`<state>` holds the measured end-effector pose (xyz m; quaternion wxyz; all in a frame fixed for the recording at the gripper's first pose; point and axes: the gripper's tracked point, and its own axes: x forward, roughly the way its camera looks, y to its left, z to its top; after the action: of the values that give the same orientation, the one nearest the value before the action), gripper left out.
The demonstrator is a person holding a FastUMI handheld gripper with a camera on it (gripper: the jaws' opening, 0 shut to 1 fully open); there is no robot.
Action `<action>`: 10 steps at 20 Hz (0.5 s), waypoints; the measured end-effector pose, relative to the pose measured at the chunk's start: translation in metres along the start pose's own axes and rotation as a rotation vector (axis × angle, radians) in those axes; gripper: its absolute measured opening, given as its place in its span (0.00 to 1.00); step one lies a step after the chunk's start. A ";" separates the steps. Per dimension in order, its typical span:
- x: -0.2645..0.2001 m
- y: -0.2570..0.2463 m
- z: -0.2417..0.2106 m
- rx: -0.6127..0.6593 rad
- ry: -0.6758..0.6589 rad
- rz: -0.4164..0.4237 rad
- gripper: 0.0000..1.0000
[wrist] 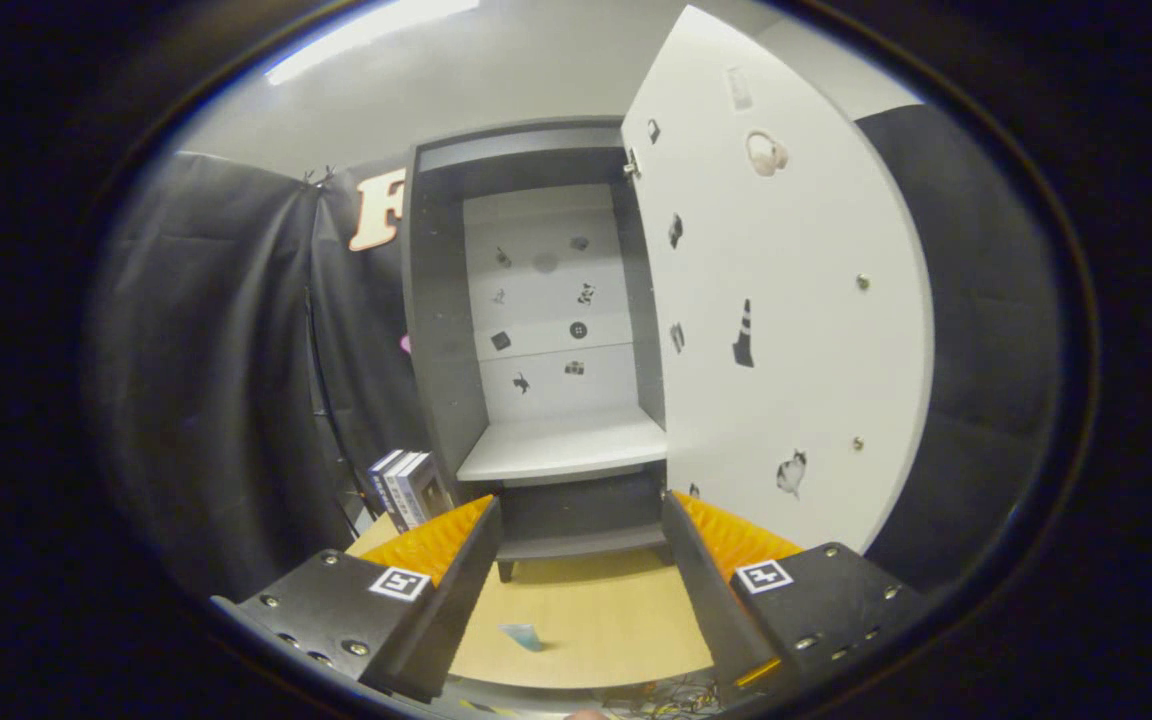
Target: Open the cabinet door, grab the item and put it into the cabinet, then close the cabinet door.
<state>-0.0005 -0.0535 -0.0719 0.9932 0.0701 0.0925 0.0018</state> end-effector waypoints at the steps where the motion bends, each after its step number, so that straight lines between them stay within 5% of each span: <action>1: 0.007 0.005 -0.008 -0.008 0.020 0.008 0.95; 10: 0.075 0.047 -0.108 0.012 0.201 0.099 0.96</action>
<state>0.0535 0.0093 -0.1837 0.9773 0.0797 0.1880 0.0572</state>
